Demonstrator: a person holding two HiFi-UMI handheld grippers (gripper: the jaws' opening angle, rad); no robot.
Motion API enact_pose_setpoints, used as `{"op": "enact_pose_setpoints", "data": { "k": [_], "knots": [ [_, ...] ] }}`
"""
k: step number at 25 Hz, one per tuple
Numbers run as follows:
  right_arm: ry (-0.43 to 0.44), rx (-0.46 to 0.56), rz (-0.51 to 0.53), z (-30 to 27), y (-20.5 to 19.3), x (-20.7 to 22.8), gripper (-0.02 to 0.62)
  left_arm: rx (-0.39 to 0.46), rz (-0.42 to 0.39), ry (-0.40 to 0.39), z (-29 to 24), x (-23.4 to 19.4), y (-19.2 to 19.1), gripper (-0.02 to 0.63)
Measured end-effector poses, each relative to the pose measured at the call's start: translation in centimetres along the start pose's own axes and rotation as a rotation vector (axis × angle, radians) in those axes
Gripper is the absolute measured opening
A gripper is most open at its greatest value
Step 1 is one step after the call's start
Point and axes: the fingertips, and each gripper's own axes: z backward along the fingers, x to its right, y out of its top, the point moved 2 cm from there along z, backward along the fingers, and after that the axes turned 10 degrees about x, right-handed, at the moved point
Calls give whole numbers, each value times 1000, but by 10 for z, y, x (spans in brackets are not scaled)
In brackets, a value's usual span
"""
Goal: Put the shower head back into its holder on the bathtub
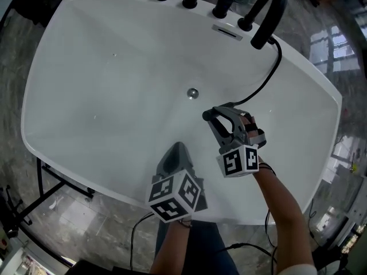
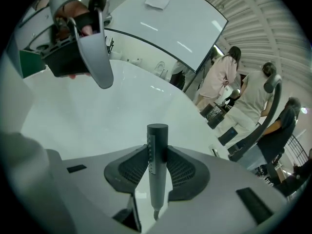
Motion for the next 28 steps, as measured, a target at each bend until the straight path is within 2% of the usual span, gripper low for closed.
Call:
{"op": "enact_pose_setpoints", "data": {
  "k": [11, 22, 28],
  "knots": [
    [-177, 114, -84, 91, 64, 52, 124, 17, -18, -18, 29, 35, 5, 3],
    [-313, 166, -82, 173, 106, 97, 124, 17, -30, -51, 50, 65, 1, 3],
    [-451, 206, -163, 221, 126, 130, 124, 28, -39, -80, 61, 83, 6, 3]
  ]
}}
